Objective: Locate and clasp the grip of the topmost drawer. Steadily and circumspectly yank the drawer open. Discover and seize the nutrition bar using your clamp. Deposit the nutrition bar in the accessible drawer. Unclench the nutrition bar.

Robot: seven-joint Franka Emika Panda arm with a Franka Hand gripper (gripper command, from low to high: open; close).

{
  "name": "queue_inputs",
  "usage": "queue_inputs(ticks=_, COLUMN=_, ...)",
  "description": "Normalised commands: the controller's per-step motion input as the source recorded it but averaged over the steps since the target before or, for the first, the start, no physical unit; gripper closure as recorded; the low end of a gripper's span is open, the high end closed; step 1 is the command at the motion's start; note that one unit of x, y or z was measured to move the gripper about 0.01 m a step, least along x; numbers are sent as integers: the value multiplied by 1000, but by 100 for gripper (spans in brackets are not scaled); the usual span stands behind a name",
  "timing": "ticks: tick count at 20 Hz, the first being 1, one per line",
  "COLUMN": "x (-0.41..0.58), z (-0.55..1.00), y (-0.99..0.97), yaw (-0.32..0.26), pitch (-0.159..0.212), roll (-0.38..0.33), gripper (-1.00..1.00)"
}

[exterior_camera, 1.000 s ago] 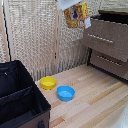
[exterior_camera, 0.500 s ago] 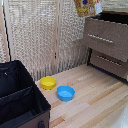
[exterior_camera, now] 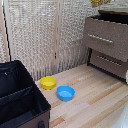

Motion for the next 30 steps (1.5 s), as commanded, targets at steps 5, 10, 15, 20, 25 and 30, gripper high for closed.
queue_inputs(ticks=5, x=0, z=478, y=-921, yaw=0, pitch=37, roll=147, gripper=100)
queue_inputs(ticks=10, x=-1, z=411, y=-958, yaw=0, pitch=32, roll=135, gripper=100)
queue_inputs(ticks=15, x=-5, z=293, y=-916, yaw=10, pitch=15, roll=132, gripper=100)
queue_inputs(ticks=20, x=29, z=-57, y=-723, yaw=126, pitch=-2, roll=101, gripper=100)
queue_inputs(ticks=25, x=161, z=-108, y=-642, yaw=166, pitch=-5, roll=91, gripper=100)
queue_inputs(ticks=30, x=244, z=0, y=-294, yaw=95, pitch=9, roll=64, gripper=-100)
